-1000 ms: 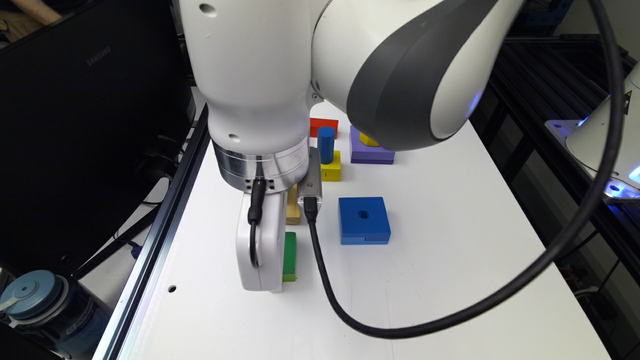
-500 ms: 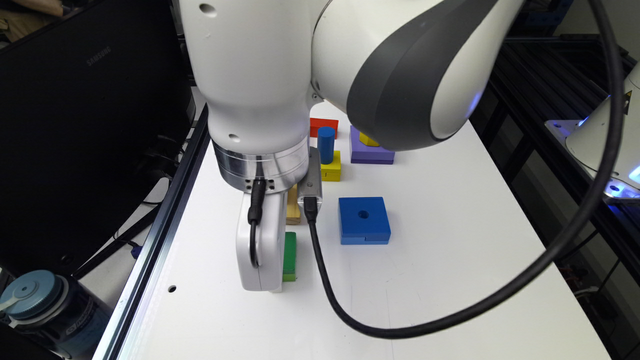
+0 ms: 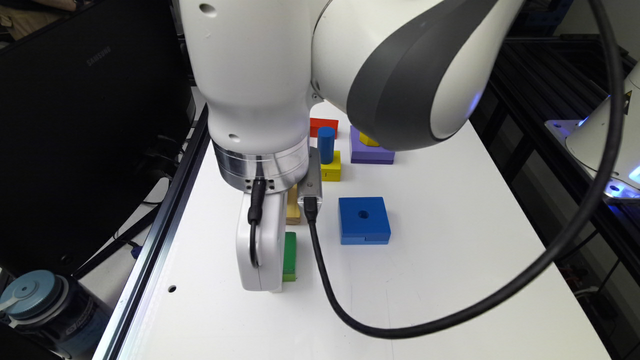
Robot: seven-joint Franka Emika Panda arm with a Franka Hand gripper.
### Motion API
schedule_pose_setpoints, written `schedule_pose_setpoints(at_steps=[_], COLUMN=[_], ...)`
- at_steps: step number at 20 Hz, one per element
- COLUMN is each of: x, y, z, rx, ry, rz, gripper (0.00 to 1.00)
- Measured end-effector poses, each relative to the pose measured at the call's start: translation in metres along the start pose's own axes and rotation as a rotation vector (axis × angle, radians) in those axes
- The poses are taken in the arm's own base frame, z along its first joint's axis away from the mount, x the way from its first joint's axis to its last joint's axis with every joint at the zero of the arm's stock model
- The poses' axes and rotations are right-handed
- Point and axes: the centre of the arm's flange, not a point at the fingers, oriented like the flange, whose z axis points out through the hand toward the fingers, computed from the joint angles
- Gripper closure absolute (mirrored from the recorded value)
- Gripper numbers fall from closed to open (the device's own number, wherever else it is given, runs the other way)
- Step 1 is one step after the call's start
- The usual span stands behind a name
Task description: Pick up green block.
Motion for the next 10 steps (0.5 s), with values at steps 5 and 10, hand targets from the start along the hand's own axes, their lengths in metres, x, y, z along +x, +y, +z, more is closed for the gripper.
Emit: schedule_pose_setpoints(at_steps=[5, 10], x=[0.0001, 0.0003], y=[-0.0001, -0.002], z=[-0.0005, -0.009], rx=[0.001, 0.009], ry=[0.0, 0.006], rz=[0.0, -0.001], gripper=[1.0, 1.0])
